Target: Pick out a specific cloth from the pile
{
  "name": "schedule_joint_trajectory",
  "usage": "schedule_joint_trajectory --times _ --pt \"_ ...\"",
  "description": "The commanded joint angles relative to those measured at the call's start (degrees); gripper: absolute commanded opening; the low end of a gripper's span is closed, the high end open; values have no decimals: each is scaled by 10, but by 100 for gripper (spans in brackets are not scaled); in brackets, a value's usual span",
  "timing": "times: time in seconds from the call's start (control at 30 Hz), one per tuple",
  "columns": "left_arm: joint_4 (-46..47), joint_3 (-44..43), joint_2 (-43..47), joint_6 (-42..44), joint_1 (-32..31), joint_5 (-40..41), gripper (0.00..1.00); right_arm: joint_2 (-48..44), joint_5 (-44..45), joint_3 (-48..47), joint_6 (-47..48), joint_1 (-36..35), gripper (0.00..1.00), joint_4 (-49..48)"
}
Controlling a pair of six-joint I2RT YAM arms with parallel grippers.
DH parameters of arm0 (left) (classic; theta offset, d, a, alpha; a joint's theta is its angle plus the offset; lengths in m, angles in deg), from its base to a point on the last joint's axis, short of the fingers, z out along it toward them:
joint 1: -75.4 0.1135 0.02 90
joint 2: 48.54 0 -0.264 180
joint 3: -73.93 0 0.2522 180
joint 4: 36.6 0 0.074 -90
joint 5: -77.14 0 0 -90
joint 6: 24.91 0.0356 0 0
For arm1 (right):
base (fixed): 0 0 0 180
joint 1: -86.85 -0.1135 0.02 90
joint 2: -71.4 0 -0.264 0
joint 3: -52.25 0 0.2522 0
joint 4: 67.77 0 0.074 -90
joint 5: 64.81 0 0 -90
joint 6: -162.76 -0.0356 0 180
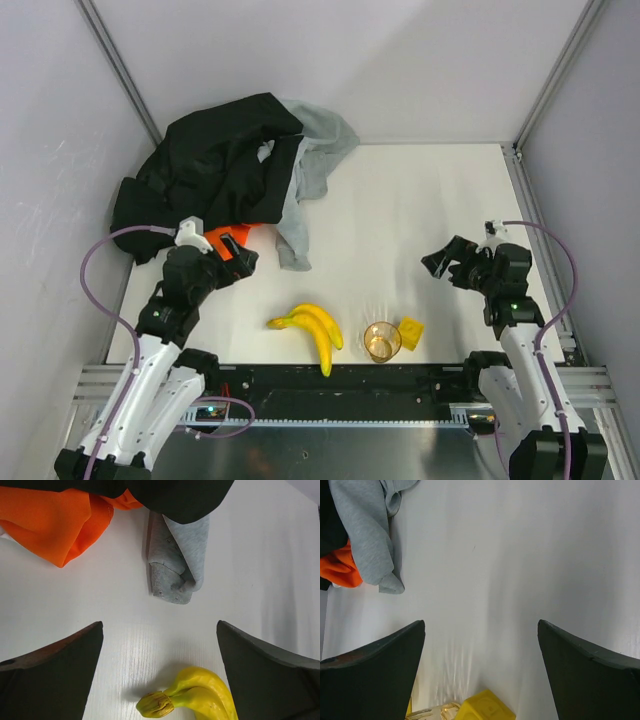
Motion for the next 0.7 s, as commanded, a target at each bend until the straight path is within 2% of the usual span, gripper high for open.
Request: schedule_joint_trajectory --times 0.0,0.13,0.33,0.67 --pt "0 -26 12 26 4 -2 100 11 -7 -3 -7 -11 99 -17" --pt "3 -29 -7 32 4 -7 100 22 -10 -3 -8 -18 99 -23" --pt "-1 -58 -81 44 5 11 100 41 -21 -3 -12 -25 99 -32" --pt "-97 -204 -278 97 5 111 100 61 -23 -3 -15 -45 99 -39"
